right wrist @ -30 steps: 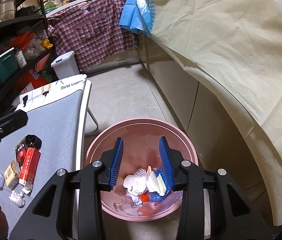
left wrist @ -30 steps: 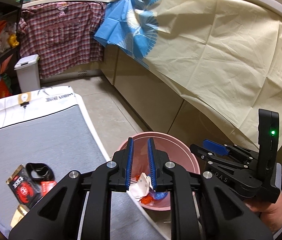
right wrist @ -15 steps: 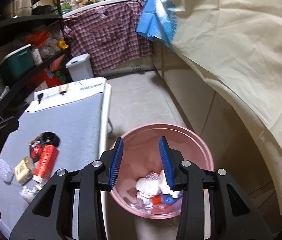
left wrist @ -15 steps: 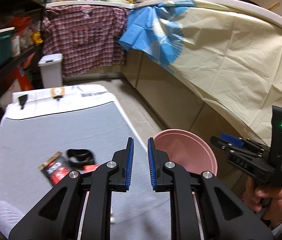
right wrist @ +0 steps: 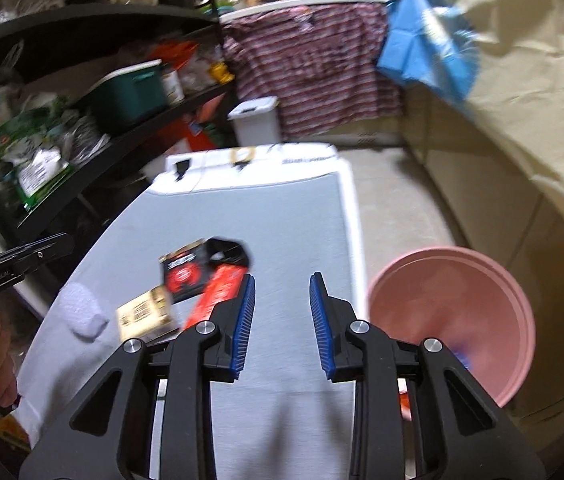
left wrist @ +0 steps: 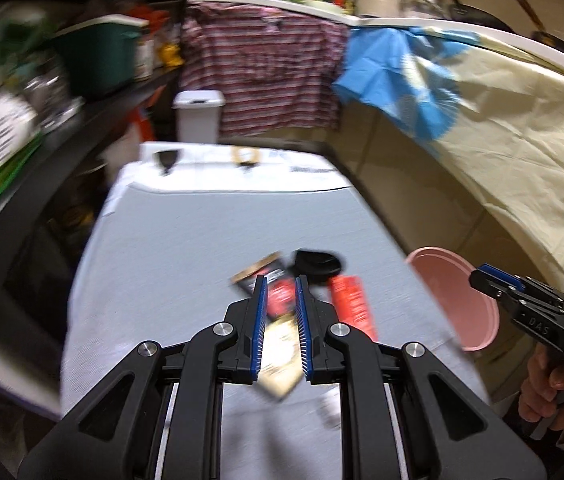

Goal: Collect trash
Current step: 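Move the left gripper to the bubble wrap while the right moves to the red toothpaste box, then grasp the bubble wrap with the left gripper while the right grasps the red toothpaste box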

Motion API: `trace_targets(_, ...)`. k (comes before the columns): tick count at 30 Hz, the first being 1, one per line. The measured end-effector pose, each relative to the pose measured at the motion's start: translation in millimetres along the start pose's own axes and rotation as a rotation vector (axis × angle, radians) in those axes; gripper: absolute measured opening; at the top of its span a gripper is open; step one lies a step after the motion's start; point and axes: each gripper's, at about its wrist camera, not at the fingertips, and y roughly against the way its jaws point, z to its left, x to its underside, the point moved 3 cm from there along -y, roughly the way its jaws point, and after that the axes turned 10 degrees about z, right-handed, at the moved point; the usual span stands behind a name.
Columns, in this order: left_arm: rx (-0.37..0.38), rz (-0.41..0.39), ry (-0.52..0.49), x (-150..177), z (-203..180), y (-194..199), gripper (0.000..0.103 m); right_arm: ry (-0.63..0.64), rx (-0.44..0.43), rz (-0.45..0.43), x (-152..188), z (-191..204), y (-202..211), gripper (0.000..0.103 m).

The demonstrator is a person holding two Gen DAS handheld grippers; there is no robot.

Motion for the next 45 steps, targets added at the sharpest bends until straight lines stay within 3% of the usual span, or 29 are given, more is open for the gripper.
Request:
trace_targets(11, -0.093, 0.078, 0.215, 59, 85, 6, 0.015, 0.07, -0.058, 0.099, 15, 62, -57, 0.034)
trace_targets(13, -0.08, 0.122, 0.233, 68, 89, -2, 0.021, 0.072, -0.067, 0.125, 18, 67, -66, 0.04)
trace_targets(15, -0.077, 0.14, 0.251, 71, 91, -8, 0.046, 0.081, -0.069, 0.139, 20, 72, -72, 0.044)
trace_targets(18, -0.073, 0.167, 0.269, 73, 93, -18, 0.051, 0.096, -0.063, 0.177, 23, 77, -86, 0.049)
trace_targets(25, -0.099, 0.216, 0.249, 70, 90, -45, 0.052, 0.093, -0.044, 0.231, 26, 72, -106, 0.05)
trace_targets(36, -0.128, 0.227, 0.238, 56, 92, -68, 0.05, 0.102, -0.042, 0.257, 25, 69, -116, 0.05)
trace_targets(42, -0.15, 0.24, 0.221, 52, 92, -75, 0.021, 0.112, -0.028, 0.265, 27, 67, -115, 0.043)
trace_targets(45, -0.163, 0.227, 0.203, 49, 89, -71, 0.016, 0.112, -0.024, 0.266, 28, 66, -112, 0.04)
